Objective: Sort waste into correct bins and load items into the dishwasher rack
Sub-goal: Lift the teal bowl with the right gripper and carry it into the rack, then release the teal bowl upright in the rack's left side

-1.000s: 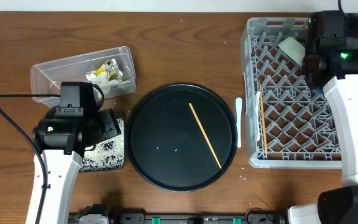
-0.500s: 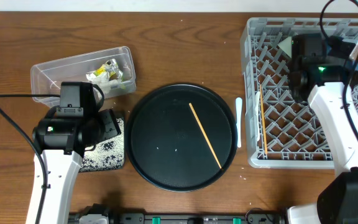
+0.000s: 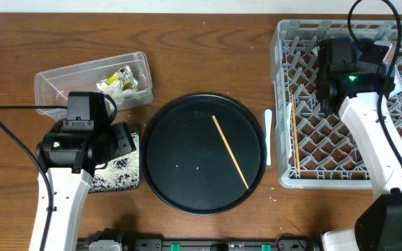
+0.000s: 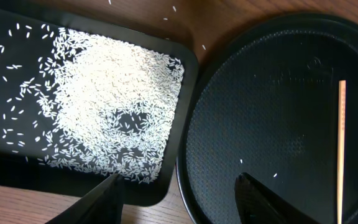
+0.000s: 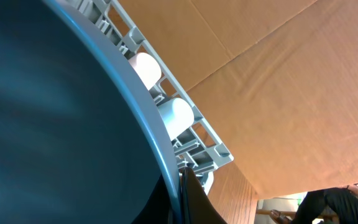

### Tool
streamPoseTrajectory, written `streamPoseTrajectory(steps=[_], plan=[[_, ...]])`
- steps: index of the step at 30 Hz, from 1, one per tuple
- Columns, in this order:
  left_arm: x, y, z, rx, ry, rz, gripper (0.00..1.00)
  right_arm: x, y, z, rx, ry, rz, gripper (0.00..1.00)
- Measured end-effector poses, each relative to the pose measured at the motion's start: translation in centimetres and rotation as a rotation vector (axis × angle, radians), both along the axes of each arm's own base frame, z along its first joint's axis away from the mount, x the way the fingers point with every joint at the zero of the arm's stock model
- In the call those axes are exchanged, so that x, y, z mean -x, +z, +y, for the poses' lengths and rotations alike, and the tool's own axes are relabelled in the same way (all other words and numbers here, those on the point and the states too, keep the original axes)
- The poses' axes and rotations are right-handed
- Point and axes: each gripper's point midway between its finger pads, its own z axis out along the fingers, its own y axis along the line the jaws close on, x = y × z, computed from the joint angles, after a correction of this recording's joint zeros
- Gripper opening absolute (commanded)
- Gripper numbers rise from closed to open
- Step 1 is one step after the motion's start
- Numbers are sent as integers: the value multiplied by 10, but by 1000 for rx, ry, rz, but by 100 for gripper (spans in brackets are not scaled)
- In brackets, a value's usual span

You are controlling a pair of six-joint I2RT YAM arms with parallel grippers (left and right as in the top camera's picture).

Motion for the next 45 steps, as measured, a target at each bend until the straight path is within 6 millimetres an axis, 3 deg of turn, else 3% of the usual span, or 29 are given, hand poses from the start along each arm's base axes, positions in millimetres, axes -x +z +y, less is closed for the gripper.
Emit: streamPoseTrajectory(steps=[18, 26, 28, 30, 34, 40, 45], plan=[[0, 0, 0, 0, 0, 0, 59, -4, -4, 27, 4, 73, 30, 1], [0, 0, 0, 0, 0, 0, 59, -8, -16, 51, -83, 153, 47, 11], [0, 0, 0, 0, 0, 0, 59, -11, -21, 61, -126, 188, 49, 17], [0, 0, 0, 0, 0, 0, 59, -13, -27, 72, -174, 223, 54, 34], [0, 0, 0, 0, 0, 0, 59, -13, -45, 92, -288, 288, 97, 51], [0, 0, 0, 0, 0, 0, 59, -15, -73, 127, -508, 387, 147, 69], [0, 0, 0, 0, 0, 0, 59, -10, -86, 147, -635, 439, 193, 75]])
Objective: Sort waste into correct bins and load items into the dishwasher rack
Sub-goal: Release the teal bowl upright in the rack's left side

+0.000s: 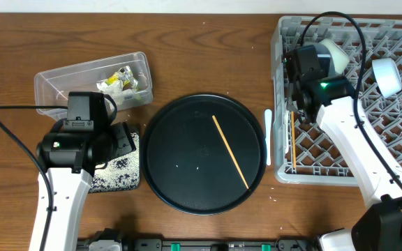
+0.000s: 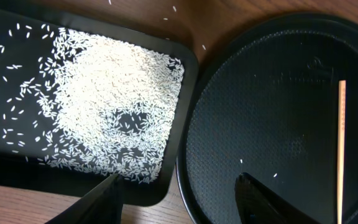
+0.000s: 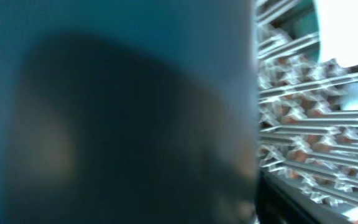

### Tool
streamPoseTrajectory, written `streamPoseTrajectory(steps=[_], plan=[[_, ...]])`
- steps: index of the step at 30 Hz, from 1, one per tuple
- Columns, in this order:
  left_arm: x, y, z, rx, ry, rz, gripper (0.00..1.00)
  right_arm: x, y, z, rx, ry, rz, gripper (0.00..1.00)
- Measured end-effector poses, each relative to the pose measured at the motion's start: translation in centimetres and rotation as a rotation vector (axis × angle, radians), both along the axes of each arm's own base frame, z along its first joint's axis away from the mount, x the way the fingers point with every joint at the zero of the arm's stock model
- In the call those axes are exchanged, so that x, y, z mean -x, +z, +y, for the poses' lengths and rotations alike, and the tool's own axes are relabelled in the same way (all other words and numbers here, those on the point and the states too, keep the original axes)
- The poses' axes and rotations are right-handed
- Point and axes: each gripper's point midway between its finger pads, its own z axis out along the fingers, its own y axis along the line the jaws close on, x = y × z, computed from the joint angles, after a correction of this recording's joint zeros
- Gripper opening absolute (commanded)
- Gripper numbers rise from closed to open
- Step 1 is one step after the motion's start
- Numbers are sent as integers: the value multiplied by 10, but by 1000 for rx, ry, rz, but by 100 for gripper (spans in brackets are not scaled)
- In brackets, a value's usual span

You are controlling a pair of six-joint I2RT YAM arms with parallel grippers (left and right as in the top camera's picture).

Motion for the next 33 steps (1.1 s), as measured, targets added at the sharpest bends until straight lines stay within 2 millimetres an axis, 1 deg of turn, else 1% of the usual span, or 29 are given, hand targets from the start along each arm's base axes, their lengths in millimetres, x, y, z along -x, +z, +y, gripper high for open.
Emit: streamPoseTrajectory(steps=[7, 11, 14, 20, 22, 24, 28, 30, 33], plan=[[0, 0, 0, 0, 0, 0, 59, 8, -7, 11, -64, 28, 49, 75], [0, 0, 0, 0, 0, 0, 59, 12, -2, 14, -93, 38, 37, 77], [0, 0, 0, 0, 0, 0, 59, 14, 17, 14, -112, 42, -16, 80], [0, 0, 0, 0, 0, 0, 59, 24, 60, 11, -144, 49, -144, 83], [0, 0, 0, 0, 0, 0, 59, 27, 69, 11, -152, 51, -172, 84], [0, 0, 0, 0, 0, 0, 59, 29, 75, 11, -158, 59, -187, 84], [0, 0, 0, 0, 0, 0, 59, 31, 75, 22, -193, 130, -168, 82], [0, 0, 0, 0, 0, 0, 59, 32, 73, 31, -227, 179, -150, 80], [0, 0, 0, 0, 0, 0, 59, 36, 70, 52, -305, 277, -118, 78]])
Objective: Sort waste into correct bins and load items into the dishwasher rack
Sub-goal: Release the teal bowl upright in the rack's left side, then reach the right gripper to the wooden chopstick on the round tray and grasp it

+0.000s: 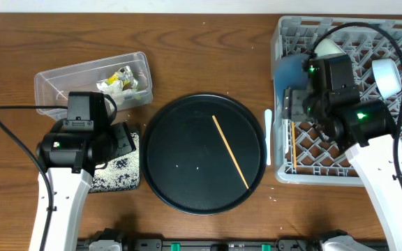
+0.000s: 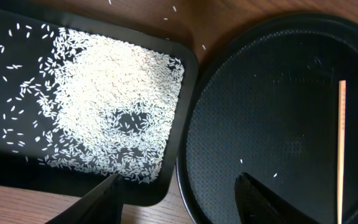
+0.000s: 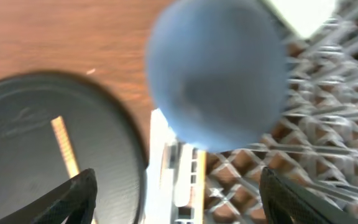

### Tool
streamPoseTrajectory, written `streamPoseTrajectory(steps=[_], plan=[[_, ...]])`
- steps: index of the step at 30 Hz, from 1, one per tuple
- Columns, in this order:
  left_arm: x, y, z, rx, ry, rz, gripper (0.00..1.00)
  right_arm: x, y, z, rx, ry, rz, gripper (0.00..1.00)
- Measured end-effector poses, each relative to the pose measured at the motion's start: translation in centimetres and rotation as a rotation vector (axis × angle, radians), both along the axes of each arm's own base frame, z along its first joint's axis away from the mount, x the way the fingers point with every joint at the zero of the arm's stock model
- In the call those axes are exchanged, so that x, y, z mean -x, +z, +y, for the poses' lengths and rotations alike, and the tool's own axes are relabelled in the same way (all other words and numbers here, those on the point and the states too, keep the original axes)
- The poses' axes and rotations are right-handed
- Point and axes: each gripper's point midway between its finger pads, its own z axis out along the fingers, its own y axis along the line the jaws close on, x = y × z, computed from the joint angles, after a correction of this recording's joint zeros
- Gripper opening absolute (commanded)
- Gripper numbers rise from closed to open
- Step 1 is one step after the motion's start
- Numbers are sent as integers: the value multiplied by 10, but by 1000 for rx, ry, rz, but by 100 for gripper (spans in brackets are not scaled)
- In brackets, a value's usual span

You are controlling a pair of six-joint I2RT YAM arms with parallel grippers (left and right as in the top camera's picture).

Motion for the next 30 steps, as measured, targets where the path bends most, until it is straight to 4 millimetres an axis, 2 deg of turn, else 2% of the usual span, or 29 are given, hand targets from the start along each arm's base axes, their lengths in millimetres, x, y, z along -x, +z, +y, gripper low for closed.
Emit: streamPoseTrajectory(steps=[6, 9, 12, 16, 20, 25, 30], plan=[[0, 0, 0, 0, 0, 0, 59, 20, -4, 63, -95, 268, 48, 79], [0, 0, 0, 0, 0, 0, 59, 30, -17, 91, -102, 375, 94, 73], [0, 0, 0, 0, 0, 0, 59, 39, -42, 118, -88, 459, 178, 63], [0, 0, 0, 0, 0, 0, 59, 50, -87, 143, -39, 498, 313, 60], [0, 0, 0, 0, 0, 0, 59, 58, -128, 153, 32, 477, 421, 59], [1, 0, 0, 0, 0, 3, 59, 62, -173, 152, 118, 413, 518, 58], [1, 0, 0, 0, 0, 5, 59, 65, -203, 146, 170, 372, 586, 49]])
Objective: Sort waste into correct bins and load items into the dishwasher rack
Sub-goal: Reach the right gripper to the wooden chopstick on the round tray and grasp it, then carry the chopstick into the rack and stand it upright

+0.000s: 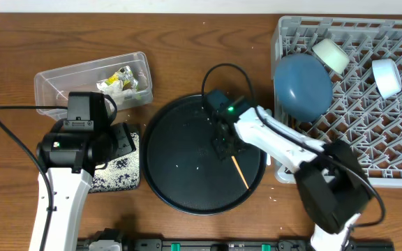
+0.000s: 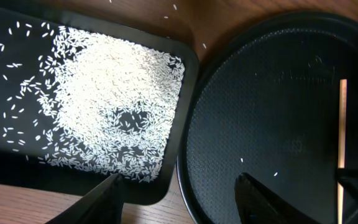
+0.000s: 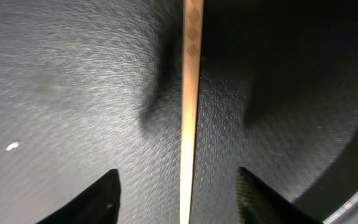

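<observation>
A wooden chopstick lies on the round black plate. My right gripper is low over it, open, one finger on each side of the stick and neither touching it. From overhead the right gripper hides the stick's middle; only the lower end of the chopstick shows. A blue bowl leans in the grey dishwasher rack. My left gripper hangs open and empty over the gap between the plate and the black rice tray.
A clear bin holding wrappers stands at the back left. White cups sit in the rack behind the bowl. My right arm stretches from the rack's front left corner across the plate's right edge.
My right gripper has moved from above the rack's left edge to the plate, where it now straddles the chopstick, open. The bowl stays in the rack. The left arm has not moved.
My right gripper first held the blue bowl over the back of the rack, then over the rack's left part. It was then open with the bowl resting in the rack. Now it is down on the plate around the chopstick. The left arm stayed still throughout.
</observation>
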### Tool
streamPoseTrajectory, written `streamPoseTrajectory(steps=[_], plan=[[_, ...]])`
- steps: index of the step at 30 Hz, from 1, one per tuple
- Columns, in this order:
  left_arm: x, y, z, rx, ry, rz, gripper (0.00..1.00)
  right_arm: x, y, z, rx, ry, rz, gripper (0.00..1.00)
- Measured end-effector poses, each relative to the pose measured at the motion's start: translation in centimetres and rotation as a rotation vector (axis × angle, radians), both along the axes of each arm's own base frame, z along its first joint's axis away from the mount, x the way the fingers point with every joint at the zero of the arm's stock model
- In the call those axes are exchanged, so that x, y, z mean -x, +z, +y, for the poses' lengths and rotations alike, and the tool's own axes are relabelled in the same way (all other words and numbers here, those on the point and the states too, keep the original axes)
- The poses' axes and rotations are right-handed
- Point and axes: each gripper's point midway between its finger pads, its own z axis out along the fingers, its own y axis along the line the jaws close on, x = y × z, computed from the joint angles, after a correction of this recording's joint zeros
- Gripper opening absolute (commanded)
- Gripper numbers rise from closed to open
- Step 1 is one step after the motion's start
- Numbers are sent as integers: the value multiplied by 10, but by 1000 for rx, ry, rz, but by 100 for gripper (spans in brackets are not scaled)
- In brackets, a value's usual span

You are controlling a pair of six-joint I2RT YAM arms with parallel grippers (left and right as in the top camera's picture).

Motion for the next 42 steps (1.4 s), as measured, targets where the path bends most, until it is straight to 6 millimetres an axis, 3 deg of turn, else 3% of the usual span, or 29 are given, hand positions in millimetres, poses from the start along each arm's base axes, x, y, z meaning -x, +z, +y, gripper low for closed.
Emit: streamPoseTrajectory(steps=[10, 20, 30, 33, 36, 38, 42], plan=[[0, 0, 0, 0, 0, 0, 59, -2, -23, 0, 29, -26, 22, 36], [0, 0, 0, 0, 0, 0, 59, -1, -23, 0, 28, -44, 24, 1], [0, 0, 0, 0, 0, 0, 59, 1, -19, -3, 37, -69, 30, 1], [0, 0, 0, 0, 0, 0, 59, -3, 2, -2, 0, -79, -12, 1], [0, 0, 0, 0, 0, 0, 59, -15, 45, -8, -73, -114, -98, 0], [0, 0, 0, 0, 0, 0, 59, -23, 82, -24, -114, -158, -174, 1], [0, 0, 0, 0, 0, 0, 59, -28, 135, -69, -121, -257, -290, 1]])
